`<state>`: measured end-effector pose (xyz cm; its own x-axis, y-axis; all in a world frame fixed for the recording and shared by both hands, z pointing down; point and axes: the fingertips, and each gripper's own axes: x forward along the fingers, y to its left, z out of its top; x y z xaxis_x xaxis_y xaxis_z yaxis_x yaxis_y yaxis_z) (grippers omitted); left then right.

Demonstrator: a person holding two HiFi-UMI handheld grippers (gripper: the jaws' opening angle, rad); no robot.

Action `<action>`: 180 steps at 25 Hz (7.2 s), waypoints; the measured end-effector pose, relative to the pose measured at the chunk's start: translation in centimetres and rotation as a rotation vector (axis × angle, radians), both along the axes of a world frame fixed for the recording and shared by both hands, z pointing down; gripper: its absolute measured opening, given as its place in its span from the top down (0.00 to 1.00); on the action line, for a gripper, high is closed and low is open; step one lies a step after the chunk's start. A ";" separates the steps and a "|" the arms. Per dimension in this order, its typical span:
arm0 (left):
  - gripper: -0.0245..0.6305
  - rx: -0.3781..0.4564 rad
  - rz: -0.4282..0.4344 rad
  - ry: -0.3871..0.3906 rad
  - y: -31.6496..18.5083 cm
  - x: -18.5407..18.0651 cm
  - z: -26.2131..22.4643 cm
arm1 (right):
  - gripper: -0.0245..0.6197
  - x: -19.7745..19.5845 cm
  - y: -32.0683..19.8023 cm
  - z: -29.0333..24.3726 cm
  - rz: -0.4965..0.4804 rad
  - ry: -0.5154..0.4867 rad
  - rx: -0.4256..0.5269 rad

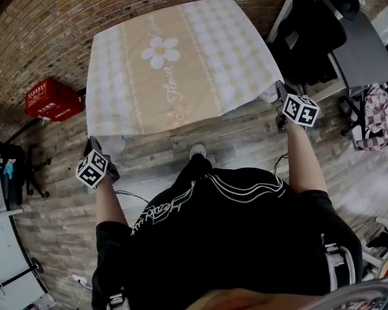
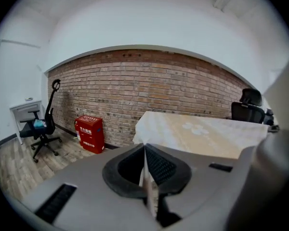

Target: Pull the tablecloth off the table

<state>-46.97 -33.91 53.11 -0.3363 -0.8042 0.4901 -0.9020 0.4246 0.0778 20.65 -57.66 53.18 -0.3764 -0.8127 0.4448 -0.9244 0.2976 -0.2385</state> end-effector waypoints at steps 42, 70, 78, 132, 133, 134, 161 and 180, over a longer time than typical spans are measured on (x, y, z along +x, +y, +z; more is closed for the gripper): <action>0.95 0.301 0.364 0.021 0.2 20.9 -18.0 | 0.96 -10.6 9.8 -13.6 -0.330 -0.145 0.173; 0.95 0.304 0.465 0.075 15.8 22.0 -17.4 | 0.96 -11.5 28.6 -13.5 -0.269 -0.128 0.163; 0.95 0.291 0.476 0.072 19.9 22.1 -17.0 | 0.96 -10.1 32.7 -13.4 -0.230 -0.131 0.176; 0.95 0.279 0.447 0.074 35.5 35.8 -17.0 | 0.96 0.9 48.1 -13.6 -0.320 -0.135 0.156; 0.95 0.280 0.444 0.075 35.8 36.0 -17.1 | 0.96 1.1 48.4 -13.6 -0.323 -0.132 0.158; 0.95 0.282 0.441 0.075 36.2 36.2 -17.1 | 0.96 1.3 48.8 -13.6 -0.326 -0.131 0.160; 0.95 0.316 0.425 0.071 46.4 41.4 -17.8 | 0.97 6.9 57.7 -14.4 -0.329 -0.131 0.217; 0.95 0.329 0.406 0.072 50.4 42.6 -17.6 | 0.97 8.7 61.9 -12.8 -0.347 -0.136 0.175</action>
